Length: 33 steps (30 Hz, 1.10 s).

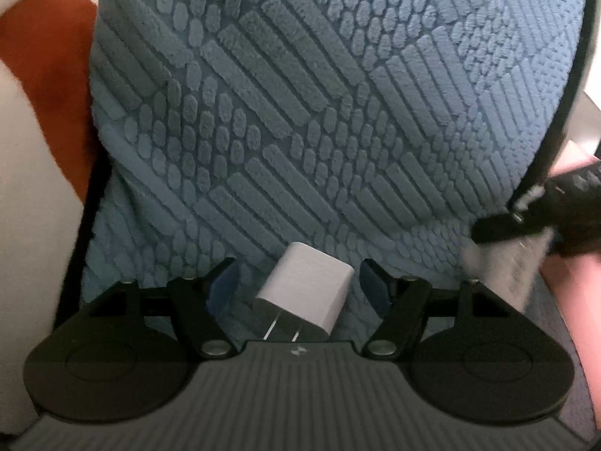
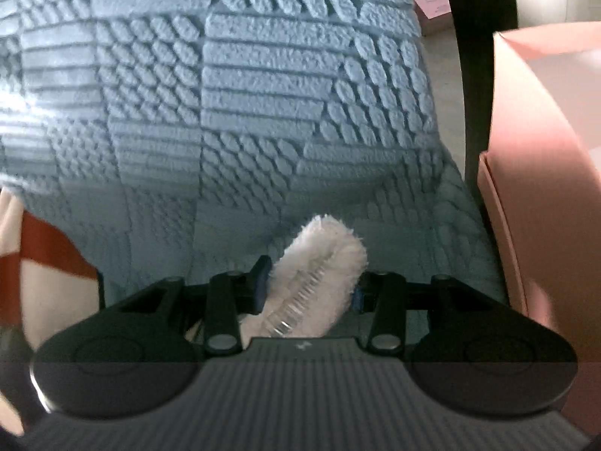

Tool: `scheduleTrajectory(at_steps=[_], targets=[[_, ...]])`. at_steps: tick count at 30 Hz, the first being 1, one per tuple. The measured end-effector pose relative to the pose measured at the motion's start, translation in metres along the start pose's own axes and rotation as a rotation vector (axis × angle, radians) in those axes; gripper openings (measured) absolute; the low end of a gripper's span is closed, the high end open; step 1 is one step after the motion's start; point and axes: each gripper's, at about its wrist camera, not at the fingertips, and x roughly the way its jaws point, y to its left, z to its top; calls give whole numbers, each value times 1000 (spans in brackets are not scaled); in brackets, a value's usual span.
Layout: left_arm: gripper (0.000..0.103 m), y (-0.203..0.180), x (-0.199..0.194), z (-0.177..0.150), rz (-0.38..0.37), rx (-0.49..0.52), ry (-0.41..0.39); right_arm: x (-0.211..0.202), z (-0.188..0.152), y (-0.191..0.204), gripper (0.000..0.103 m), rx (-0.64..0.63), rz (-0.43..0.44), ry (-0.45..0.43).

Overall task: Organize rigid objects
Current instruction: 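Grasp the white fuzzy brush with the right tool while the left tool grasps the white charger, then lift the brush and charger and carry both over the pink box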

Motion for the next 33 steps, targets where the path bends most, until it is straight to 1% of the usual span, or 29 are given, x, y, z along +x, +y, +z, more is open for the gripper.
scheduleTrajectory(at_steps=[3,5,7,8,12,14,17,18,21,22,23,27,29,33], targets=[[75,-4,5,3,-7,25,1,-6,-15,0,44,-15,7,21],[74,-6,7,3,2,48,-4,-6,-26,3,44,-24,5,31],[68,-12,9,3,18,75,-8,-5,-37,9,44,-51,-11,33],[61,-16,10,1,30,83,-8,-2,-49,17,44,-63,-21,32],[58,-26,2,0,31,68,5,-4,-62,17,44,-75,-37,38],[56,-17,-3,1,51,26,12,-2,-67,17,44,-76,-46,40],[55,-8,-15,-4,32,-51,22,-4,-79,18,44,-81,-47,43],[55,-7,-20,-6,30,-67,24,-4,-87,20,44,-93,-50,40],[54,-6,-37,-9,32,-91,23,-11,-94,24,44,-128,-74,33],[54,-5,-42,-11,27,-100,23,-12,-88,23,44,-136,-75,33],[54,-5,-47,-12,24,-114,24,-9,-85,30,44,-145,-73,32],[53,-9,-74,-23,4,-167,22,-18,-96,40,44,-196,-73,31],[53,-13,-86,-28,-5,-180,27,-35,-100,35,44,-212,-69,35],[53,-27,-107,-42,-18,-200,27,-45,-113,37,44,-217,-61,43]])
